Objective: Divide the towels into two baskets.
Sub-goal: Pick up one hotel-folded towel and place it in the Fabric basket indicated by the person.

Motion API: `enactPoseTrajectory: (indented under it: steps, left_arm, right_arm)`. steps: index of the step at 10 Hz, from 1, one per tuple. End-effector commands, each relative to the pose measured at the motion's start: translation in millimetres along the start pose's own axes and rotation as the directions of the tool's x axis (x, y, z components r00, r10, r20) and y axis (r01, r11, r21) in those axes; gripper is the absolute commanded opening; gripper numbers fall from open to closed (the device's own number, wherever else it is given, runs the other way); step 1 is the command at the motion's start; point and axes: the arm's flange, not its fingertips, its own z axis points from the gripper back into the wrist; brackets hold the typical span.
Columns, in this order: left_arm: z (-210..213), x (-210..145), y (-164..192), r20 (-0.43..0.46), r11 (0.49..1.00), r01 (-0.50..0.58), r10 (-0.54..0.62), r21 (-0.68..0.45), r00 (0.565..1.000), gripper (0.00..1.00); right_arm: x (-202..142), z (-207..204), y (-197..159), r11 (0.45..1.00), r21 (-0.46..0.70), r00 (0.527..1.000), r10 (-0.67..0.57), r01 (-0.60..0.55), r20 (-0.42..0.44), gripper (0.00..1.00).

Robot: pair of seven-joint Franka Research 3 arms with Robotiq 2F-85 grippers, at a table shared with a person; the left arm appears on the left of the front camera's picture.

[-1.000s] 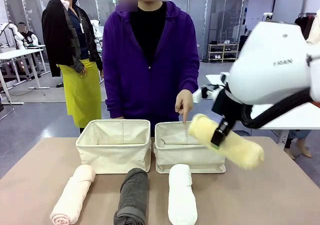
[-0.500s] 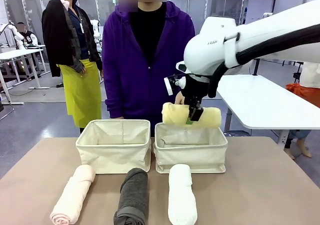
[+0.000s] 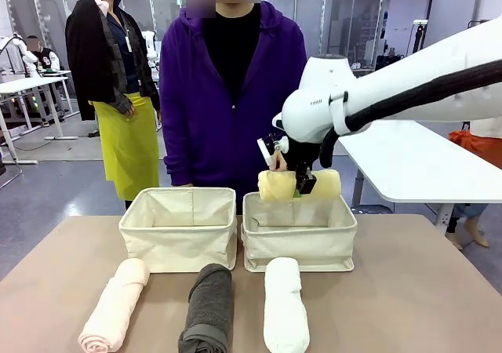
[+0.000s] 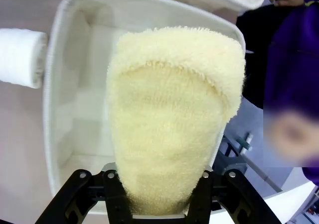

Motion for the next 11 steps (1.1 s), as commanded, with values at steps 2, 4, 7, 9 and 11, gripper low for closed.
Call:
enactPoseTrajectory:
  steps: [2,4,7,9,11]
  left_arm:
    - [2.5,-0.3,-1.5,0.009,1.0,0.006,-0.005,-0.019,1.0,1.0]
    - [2.5,-0.3,-1.5,0.009,1.0,0.006,-0.005,-0.019,1.0,1.0]
    - [2.5,-0.3,-1.5,0.009,1.0,0.006,-0.005,-0.019,1.0,1.0]
    - [2.5,-0.3,-1.5,0.009,1.0,0.006,-0.005,-0.019,1.0,1.0]
    - [2.5,-0.3,-1.5,0.009,1.0,0.006,-0.005,-0.019,1.0,1.0]
  right_arm:
    - [9.3,-27.8,-10.1,0.998,-0.057,0.996,-0.014,0.009,-0.089,0.36]
    - [11.6,-40.6,-10.2,0.997,-0.075,0.992,-0.026,0.017,-0.122,0.45]
    - [11.3,-43.8,-10.4,0.997,-0.066,0.993,-0.05,0.043,-0.106,0.94]
    - [12.4,-45.3,-9.9,0.997,-0.066,0.992,-0.052,0.045,-0.113,1.0]
    - [13.3,-44.5,-6.4,0.996,-0.069,0.991,-0.072,0.065,-0.116,1.0]
